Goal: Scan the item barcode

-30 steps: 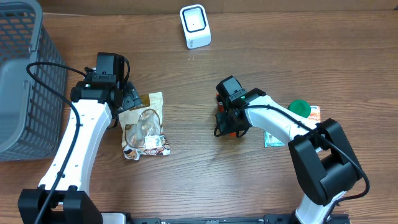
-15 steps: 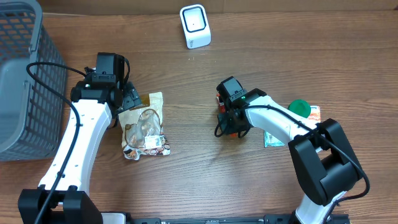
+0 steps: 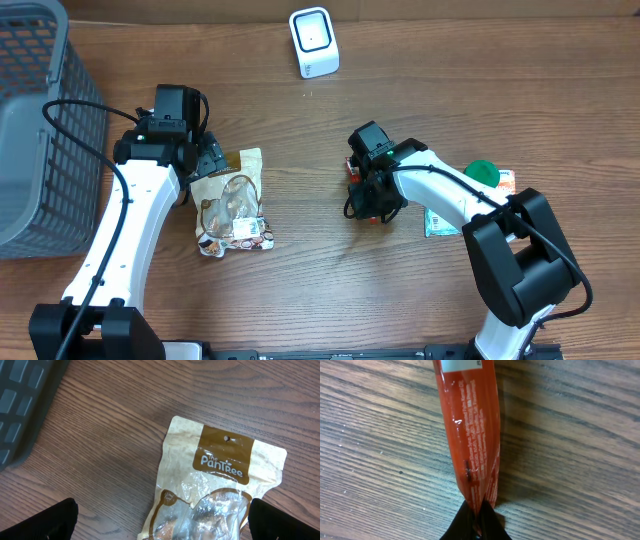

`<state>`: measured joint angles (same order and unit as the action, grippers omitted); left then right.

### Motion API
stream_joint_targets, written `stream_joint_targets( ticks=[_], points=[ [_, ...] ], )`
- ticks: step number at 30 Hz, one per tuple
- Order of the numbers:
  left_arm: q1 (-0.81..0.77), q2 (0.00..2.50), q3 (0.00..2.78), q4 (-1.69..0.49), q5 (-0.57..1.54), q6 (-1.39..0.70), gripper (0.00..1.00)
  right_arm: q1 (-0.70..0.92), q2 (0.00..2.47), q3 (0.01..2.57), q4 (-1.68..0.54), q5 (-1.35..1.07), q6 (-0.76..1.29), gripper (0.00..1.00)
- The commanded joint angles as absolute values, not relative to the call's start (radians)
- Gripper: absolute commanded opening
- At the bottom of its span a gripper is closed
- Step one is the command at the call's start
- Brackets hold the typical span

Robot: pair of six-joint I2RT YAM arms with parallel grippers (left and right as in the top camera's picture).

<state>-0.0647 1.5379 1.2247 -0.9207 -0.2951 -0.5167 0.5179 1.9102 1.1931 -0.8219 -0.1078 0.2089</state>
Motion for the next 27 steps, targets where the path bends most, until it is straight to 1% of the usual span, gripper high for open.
stream_joint_targets(
  ticks=[1, 5, 12, 18, 21, 22, 23, 27],
  points=[
    [-0.066, 1.518, 1.242, -0.923, -0.295, -0.509, 1.00, 0.521, 1.930, 1.213, -0.818, -0.131, 0.235, 0.04],
    [-0.066, 1.518, 1.242, -0.923, -0.295, -0.509, 1.00, 0.517, 1.921, 1.231, -0.817, -0.190, 0.234, 0.04],
    [-0.066, 1.518, 1.242, -0.923, -0.295, -0.509, 1.00, 0.479, 1.877, 1.318, -0.810, -0.421, 0.231, 0.04],
    [-0.066, 1.518, 1.242, -0.923, -0.295, -0.509, 1.00, 0.483, 1.872, 1.388, -0.823, -0.458, 0.173, 0.04],
    [-0.066, 1.518, 1.241, -0.923, -0.295, -0.509, 1.00, 0.484, 1.872, 1.397, -0.774, -0.549, 0.174, 0.04],
    [-0.066, 1.518, 1.242, -0.923, -0.295, -0.509, 1.00, 0.476, 1.872, 1.397, -0.737, -0.636, 0.173, 0.04],
    [-0.066, 1.518, 1.242, -0.923, -0.295, -0.509, 1.00, 0.474, 1.872, 1.396, -0.720, -0.673, 0.160, 0.04],
    [-0.066, 1.518, 1.242, -0.923, -0.295, -0.509, 1.00, 0.475, 1.872, 1.396, -0.697, -0.709, 0.148, 0.04]
  ],
)
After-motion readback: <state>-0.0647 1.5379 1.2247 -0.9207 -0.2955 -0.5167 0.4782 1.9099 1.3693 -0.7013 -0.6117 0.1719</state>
